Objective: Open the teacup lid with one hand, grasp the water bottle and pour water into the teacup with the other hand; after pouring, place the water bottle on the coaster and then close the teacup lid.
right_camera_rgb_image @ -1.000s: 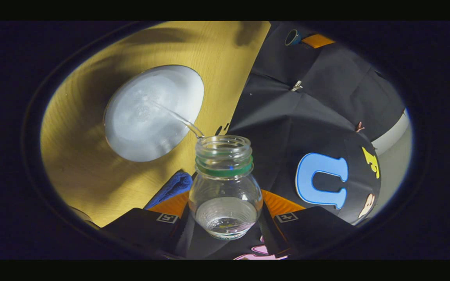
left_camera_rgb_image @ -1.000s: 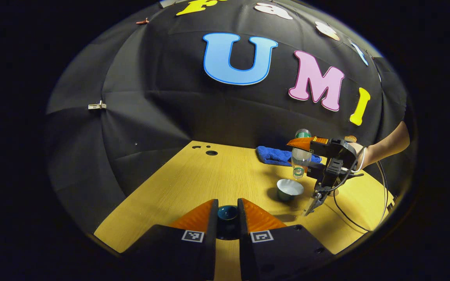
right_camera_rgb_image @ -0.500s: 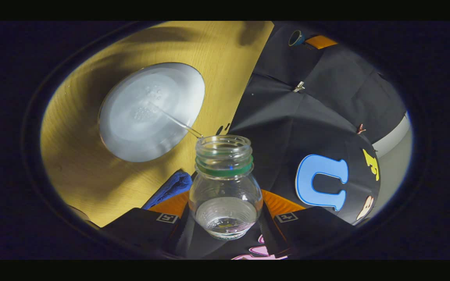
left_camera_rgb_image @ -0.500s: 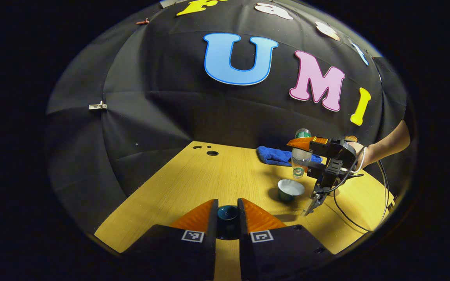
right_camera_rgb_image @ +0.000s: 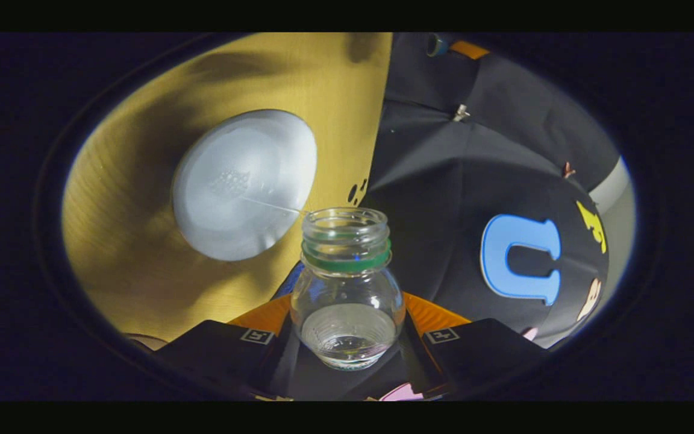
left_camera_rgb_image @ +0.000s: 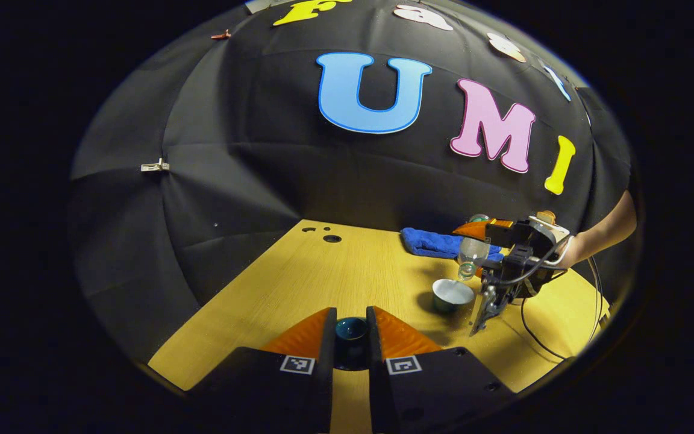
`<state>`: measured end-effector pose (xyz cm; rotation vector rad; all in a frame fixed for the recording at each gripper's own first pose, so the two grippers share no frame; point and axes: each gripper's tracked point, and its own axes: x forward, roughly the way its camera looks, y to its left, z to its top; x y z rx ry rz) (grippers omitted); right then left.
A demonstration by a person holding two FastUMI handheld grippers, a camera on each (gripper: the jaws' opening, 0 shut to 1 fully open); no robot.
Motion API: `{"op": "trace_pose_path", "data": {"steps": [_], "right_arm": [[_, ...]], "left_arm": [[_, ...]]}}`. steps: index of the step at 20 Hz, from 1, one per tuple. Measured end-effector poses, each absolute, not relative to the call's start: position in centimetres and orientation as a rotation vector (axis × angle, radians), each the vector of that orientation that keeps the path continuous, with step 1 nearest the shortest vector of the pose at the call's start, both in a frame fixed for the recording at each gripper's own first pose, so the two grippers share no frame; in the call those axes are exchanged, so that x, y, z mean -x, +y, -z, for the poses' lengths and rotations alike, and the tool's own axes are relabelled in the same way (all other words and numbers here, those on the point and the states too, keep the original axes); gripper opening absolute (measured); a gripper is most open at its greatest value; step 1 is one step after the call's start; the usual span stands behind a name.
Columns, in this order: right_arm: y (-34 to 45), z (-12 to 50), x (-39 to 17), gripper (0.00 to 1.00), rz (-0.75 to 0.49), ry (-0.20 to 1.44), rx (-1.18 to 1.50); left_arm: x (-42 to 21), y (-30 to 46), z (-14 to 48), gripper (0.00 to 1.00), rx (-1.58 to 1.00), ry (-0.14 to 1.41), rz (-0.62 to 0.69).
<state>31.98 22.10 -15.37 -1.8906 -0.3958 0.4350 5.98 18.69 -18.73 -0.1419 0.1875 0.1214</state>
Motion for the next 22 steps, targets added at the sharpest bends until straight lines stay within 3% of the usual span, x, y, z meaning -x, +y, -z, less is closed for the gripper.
{"op": "trace_pose_path", "data": {"steps": [2, 3, 10, 11, 13, 22], "right_arm": [[21.6, 13.6, -31.8, 0.75, -0.400, -0.347, 1.803], [21.5, 12.6, -31.7, 0.75, -0.384, -0.315, 1.748], [17.9, 6.1, -30.8, 0.76, -0.273, -0.002, 1.201], [17.2, 5.5, -30.4, 0.76, -0.262, 0.028, 1.135], [15.4, 4.8, -29.4, 0.76, -0.253, 0.105, 1.003], [12.4, 5.2, -27.4, 0.75, -0.352, 0.227, 0.227]], "left_arm": [[-6.1, 18.6, 18.5, 0.25, 0.137, 0.189, -0.122], [-6.3, 18.5, 18.3, 0.29, 0.138, 0.190, -0.122], [-7.6, 16.2, 14.9, 0.29, 0.147, 0.160, -0.100], [-7.8, 15.8, 14.3, 0.25, 0.147, 0.159, -0.092], [-8.2, 15.0, 12.9, 0.29, 0.143, 0.149, -0.083], [-9.7, 12.7, 9.8, 0.29, 0.175, 0.116, -0.097]]}}
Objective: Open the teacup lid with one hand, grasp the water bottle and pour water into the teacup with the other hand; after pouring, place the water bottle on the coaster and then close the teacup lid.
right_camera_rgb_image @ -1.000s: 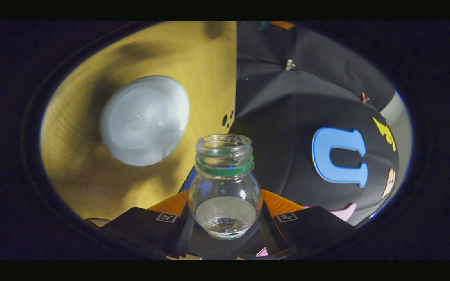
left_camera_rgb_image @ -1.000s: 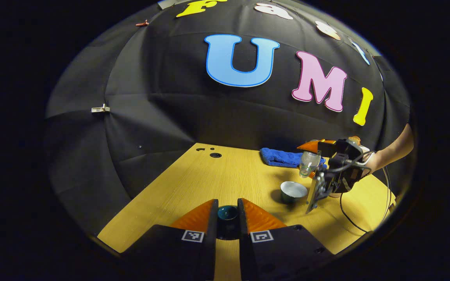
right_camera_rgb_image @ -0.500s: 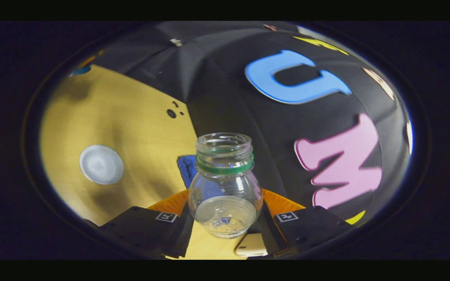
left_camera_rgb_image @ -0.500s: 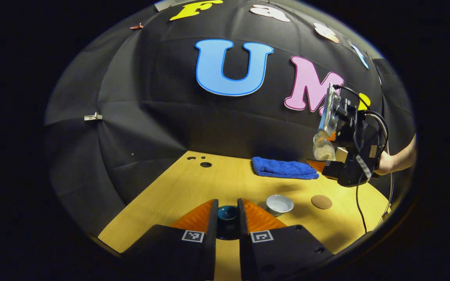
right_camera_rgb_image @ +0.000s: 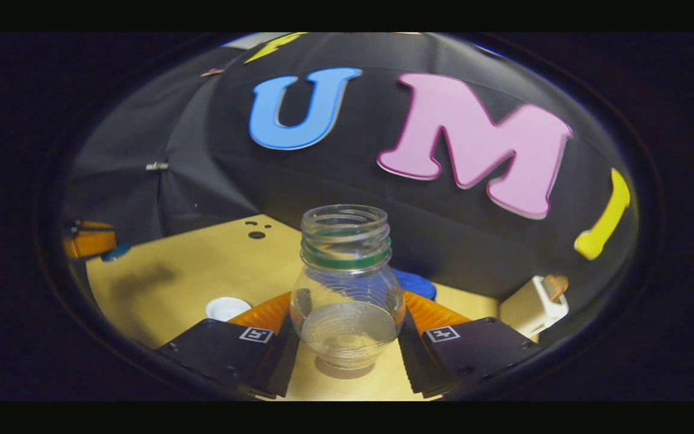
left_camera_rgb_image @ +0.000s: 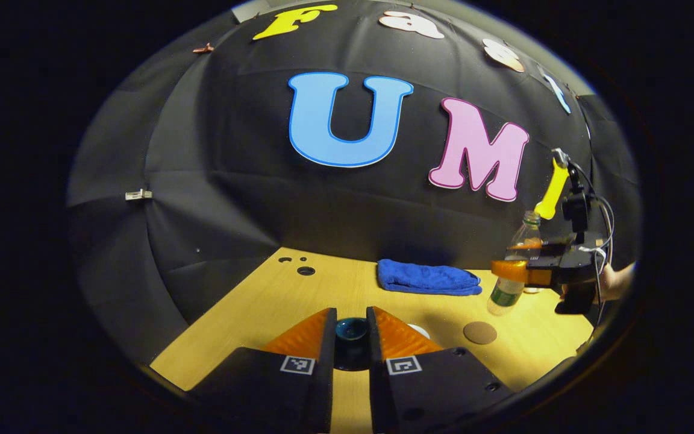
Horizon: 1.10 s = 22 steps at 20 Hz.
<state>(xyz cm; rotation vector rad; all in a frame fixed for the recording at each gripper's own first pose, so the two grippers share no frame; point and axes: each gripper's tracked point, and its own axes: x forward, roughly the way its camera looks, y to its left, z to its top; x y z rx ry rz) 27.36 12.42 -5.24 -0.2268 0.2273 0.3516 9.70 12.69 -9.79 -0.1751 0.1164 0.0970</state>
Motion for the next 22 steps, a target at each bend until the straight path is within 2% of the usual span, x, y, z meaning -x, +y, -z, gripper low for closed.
{"op": "trace_pose_path", "data": {"steps": [2, 3, 8, 9, 11, 12, 13, 22], "right_arm": [[11.5, 6.3, -28.0, 0.76, -0.330, 0.235, 0.149], [10.9, 6.7, -28.6, 0.76, -0.316, 0.227, 0.129], [8.2, 10.1, -30.2, 0.76, -0.243, 0.240, 0.066], [8.0, 10.8, -30.0, 0.76, -0.241, 0.251, 0.041], [8.0, 12.0, -30.0, 0.76, -0.239, 0.273, -0.006], [7.8, 12.6, -30.0, 0.72, -0.233, 0.278, -0.011], [7.6, 13.3, -30.1, 0.77, -0.228, 0.284, -0.013], [7.7, 14.3, -29.8, 0.82, -0.219, 0.280, 0.066]], "left_arm": [[-10.7, 12.4, 10.1, 0.33, 0.198, 0.103, -0.100], [-11.3, 12.3, 10.3, 0.29, 0.206, 0.100, -0.105], [-13.3, 11.4, 11.6, 0.29, 0.210, 0.100, -0.107], [-13.4, 11.1, 11.8, 0.25, 0.207, 0.104, -0.103], [-13.6, 10.5, 12.2, 0.29, 0.203, 0.114, -0.091], [-13.7, 10.3, 12.5, 0.25, 0.199, 0.118, -0.087], [-13.7, 10.1, 12.5, 0.29, 0.193, 0.123, -0.084], [-13.2, 9.0, 12.6, 0.29, 0.175, 0.133, -0.067]]}}
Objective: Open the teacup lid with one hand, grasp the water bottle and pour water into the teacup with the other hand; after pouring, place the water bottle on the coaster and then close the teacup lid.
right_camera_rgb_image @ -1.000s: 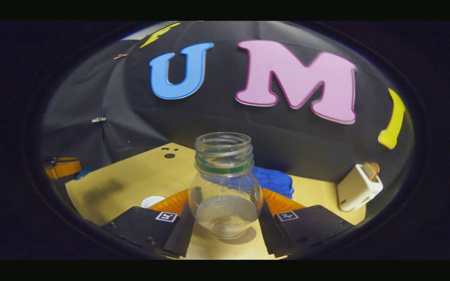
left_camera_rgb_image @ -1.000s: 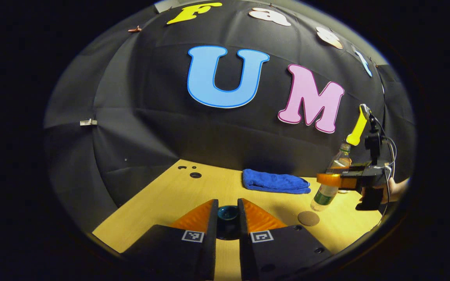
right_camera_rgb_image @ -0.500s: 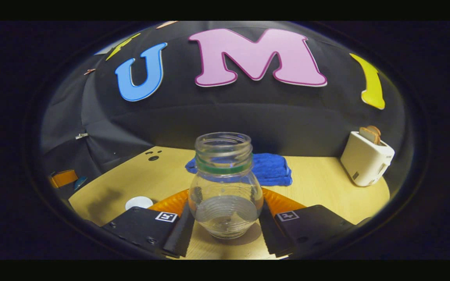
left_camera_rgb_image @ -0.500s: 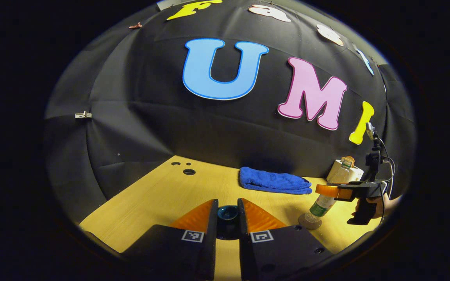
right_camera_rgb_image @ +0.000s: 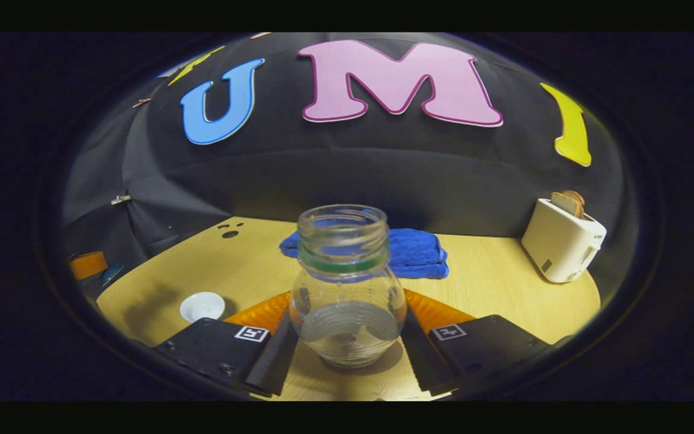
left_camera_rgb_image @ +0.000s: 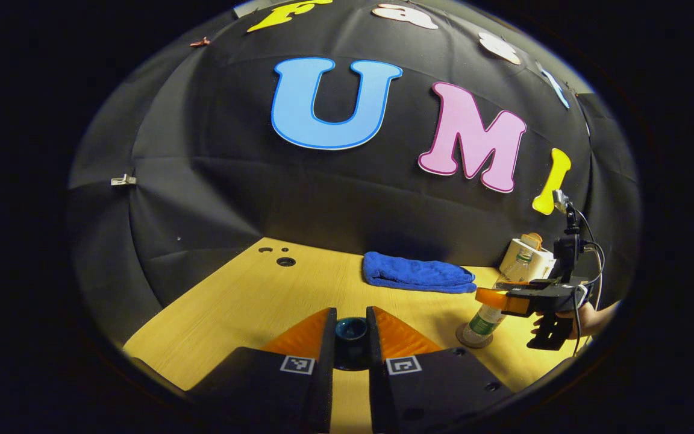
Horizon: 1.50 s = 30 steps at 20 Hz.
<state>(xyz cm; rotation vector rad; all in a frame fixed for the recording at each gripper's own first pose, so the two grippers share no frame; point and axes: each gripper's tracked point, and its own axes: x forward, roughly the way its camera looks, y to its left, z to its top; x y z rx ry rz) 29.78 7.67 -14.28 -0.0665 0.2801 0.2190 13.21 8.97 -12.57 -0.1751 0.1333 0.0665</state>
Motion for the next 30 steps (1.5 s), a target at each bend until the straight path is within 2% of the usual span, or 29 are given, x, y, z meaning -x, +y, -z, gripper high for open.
{"op": "trace_pose_path", "data": {"steps": [2, 4, 9, 10, 11, 12, 13, 15, 21, 27, 28, 29, 30], "right_arm": [[7.4, 14.3, -29.3, 0.87, -0.214, 0.281, 0.085], [7.3, 14.3, -29.2, 1.00, -0.212, 0.282, 0.076], [6.1, 14.5, -27.7, 0.99, -0.196, 0.280, 0.056], [6.1, 14.8, -27.1, 0.99, -0.199, 0.281, 0.054], [6.0, 15.0, -26.5, 0.99, -0.204, 0.286, 0.055], [5.7, 15.4, -25.9, 0.99, -0.204, 0.294, 0.060], [5.5, 15.7, -25.2, 0.99, -0.206, 0.300, 0.066], [5.1, 16.2, -24.0, 0.99, -0.205, 0.310, 0.071], [3.8, 16.8, -20.4, 0.99, -0.214, 0.332, 0.046], [3.7, 15.7, -18.4, 0.99, -0.259, 0.306, 0.137], [3.9, 15.7, -18.2, 0.99, -0.267, 0.305, 0.143], [4.2, 15.9, -18.1, 0.99, -0.275, 0.304, 0.148], [4.3, 16.1, -18.1, 0.99, -0.278, 0.303, 0.157]], "left_arm": [[-13.1, 8.7, 12.5, 0.29, 0.167, 0.132, -0.060], [-13.1, 8.0, 11.8, 0.29, 0.160, 0.132, -0.051], [-13.8, 6.6, 11.7, 0.29, 0.163, 0.128, -0.027], [-14.1, 6.3, 11.8, 0.25, 0.164, 0.127, -0.022], [-14.4, 5.9, 11.9, 0.32, 0.164, 0.127, -0.017], [-14.9, 5.6, 12.0, 0.25, 0.162, 0.125, -0.013], [-15.4, 5.4, 12.1, 0.29, 0.156, 0.122, -0.009], [-16.6, 4.9, 12.7, 0.29, 0.144, 0.120, -0.002], [-21.3, 3.3, 16.3, 0.29, 0.115, 0.125, 0.014], [-23.4, 1.5, 20.0, 0.29, 0.012, 0.145, 0.044], [-23.5, 1.4, 20.4, 0.26, -0.002, 0.151, 0.048], [-23.5, 1.3, 20.7, 0.29, -0.010, 0.156, 0.048], [-23.6, 1.3, 21.1, 0.26, -0.013, 0.160, 0.044]]}}
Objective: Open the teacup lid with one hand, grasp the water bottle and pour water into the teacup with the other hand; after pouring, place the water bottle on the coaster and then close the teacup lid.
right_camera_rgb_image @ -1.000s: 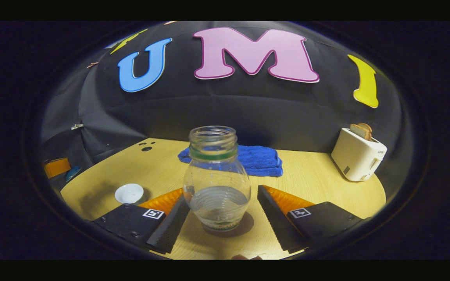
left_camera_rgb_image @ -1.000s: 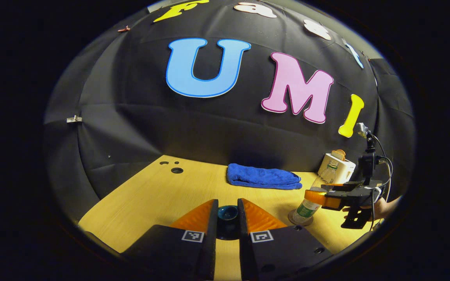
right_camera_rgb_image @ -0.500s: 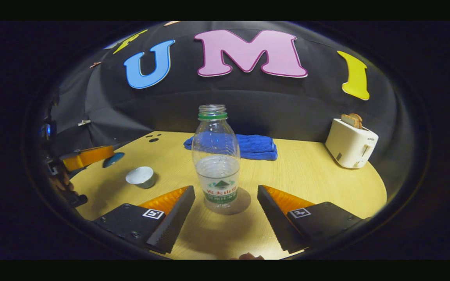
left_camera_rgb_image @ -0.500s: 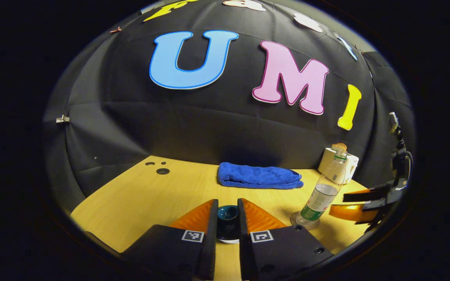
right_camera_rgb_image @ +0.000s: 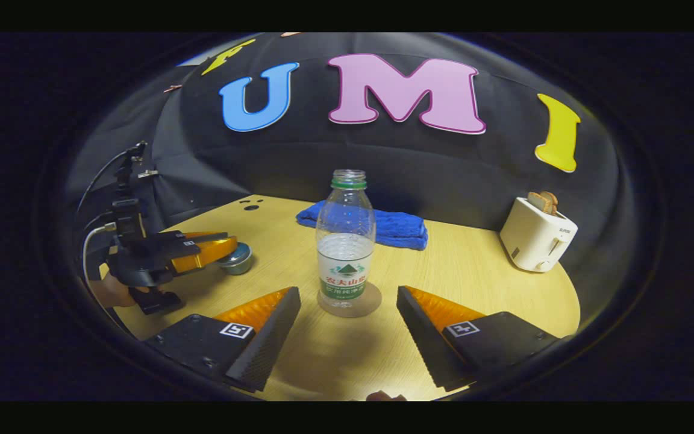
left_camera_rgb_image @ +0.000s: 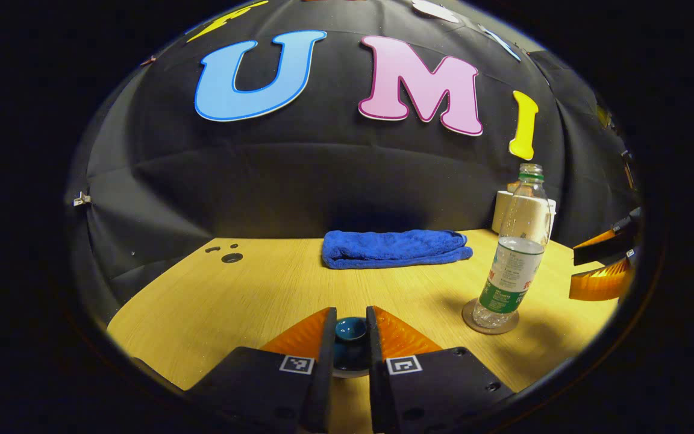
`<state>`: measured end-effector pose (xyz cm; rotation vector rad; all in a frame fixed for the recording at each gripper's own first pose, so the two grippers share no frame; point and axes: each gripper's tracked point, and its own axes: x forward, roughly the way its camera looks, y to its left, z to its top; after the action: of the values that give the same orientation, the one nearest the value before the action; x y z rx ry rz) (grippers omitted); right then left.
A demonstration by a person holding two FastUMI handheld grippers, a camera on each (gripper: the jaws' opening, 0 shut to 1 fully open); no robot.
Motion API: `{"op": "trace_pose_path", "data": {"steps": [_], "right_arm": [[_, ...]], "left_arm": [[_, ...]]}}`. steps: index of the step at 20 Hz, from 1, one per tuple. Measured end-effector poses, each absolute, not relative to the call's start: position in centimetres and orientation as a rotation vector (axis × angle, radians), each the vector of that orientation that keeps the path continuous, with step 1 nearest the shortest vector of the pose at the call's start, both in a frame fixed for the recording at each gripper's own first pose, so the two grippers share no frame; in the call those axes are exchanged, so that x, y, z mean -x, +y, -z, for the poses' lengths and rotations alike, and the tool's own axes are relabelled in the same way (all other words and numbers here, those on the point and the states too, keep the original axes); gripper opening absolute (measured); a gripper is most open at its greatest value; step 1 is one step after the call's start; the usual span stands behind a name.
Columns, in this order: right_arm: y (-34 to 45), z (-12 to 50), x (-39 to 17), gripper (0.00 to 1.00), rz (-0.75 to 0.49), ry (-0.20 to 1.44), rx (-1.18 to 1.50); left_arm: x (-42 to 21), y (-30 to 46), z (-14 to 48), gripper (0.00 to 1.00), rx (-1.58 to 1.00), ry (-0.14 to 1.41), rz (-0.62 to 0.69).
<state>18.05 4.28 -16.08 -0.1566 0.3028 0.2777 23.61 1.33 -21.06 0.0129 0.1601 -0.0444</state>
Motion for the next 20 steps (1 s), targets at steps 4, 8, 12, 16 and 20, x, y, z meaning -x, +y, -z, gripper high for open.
{"op": "trace_pose_path", "data": {"steps": [4, 8, 12, 16, 20], "right_arm": [[4.7, 17.5, -17.9, 0.99, -0.288, 0.339, 0.159], [4.4, 17.3, -17.8, 0.98, -0.283, 0.346, 0.135], [3.4, 15.6, -17.1, 0.98, -0.259, 0.343, 0.095], [1.4, 11.0, -15.3, 0.98, -0.219, 0.294, 0.053], [-0.8, 5.3, -12.8, 0.99, -0.195, 0.224, 0.020]], "left_arm": [[-23.9, 1.5, 21.6, 0.32, -0.009, 0.169, 0.030], [-23.6, 1.7, 21.5, 0.42, -0.017, 0.177, 0.023], [-21.6, 1.4, 19.5, 0.93, -0.029, 0.183, 0.021], [-17.3, 0.9, 13.8, 0.95, -0.030, 0.166, 0.000], [-13.2, -0.5, 5.5, 0.95, -0.096, 0.096, -0.021]]}}
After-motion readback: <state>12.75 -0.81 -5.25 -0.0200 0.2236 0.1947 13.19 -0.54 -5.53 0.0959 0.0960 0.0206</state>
